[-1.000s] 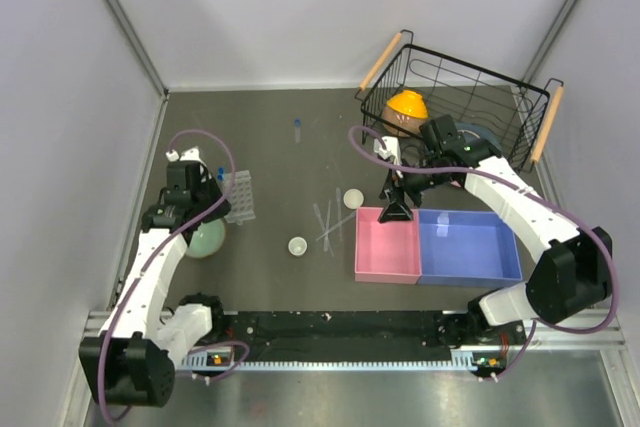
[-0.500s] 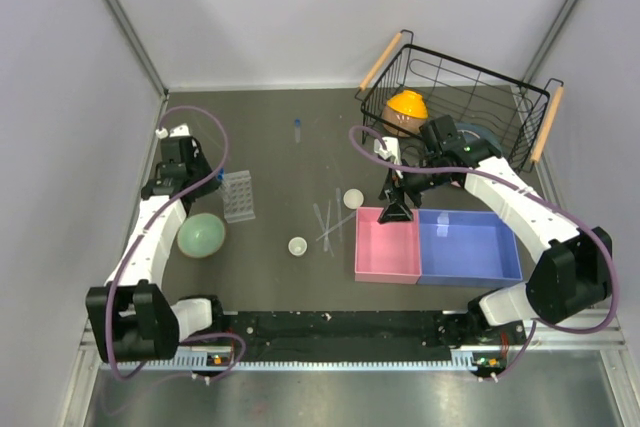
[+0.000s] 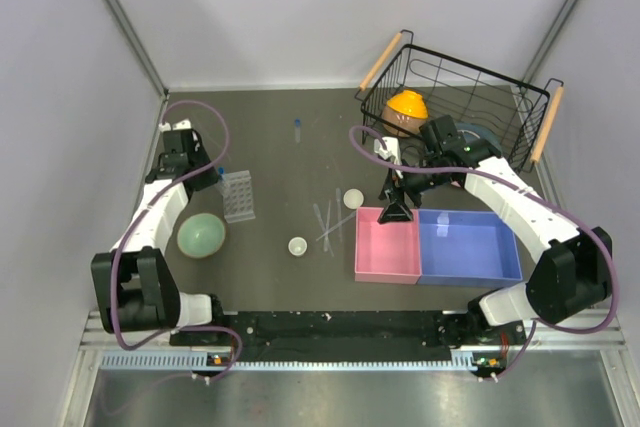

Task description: Organize the chemistry lab equipment

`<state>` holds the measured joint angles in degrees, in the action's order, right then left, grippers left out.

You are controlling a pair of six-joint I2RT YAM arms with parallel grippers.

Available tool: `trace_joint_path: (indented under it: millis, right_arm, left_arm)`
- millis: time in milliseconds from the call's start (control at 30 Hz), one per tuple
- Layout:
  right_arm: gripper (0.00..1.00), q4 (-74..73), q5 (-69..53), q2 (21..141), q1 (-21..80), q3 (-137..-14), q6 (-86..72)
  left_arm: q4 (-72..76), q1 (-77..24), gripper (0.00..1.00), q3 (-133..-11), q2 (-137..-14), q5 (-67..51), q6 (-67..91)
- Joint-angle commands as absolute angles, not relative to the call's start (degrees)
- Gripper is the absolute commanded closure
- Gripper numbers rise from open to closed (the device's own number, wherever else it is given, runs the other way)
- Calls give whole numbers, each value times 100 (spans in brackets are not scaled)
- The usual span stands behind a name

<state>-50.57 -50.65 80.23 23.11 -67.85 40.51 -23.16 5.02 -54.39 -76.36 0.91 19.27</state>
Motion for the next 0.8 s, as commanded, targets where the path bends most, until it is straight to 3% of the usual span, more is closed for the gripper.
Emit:
trace_joint_path:
  millis: [0,767]
  right_arm:
    - [30,-4957,-5230,7980,2285,-6829,4175]
    - [30,-4948,-5238,7928,2276,-6829,4166]
  left_arm:
    - [-1995,545,95,-5695,-7787,26,1811]
    - [-2022,580,94,-5853,-8271,-404,1749]
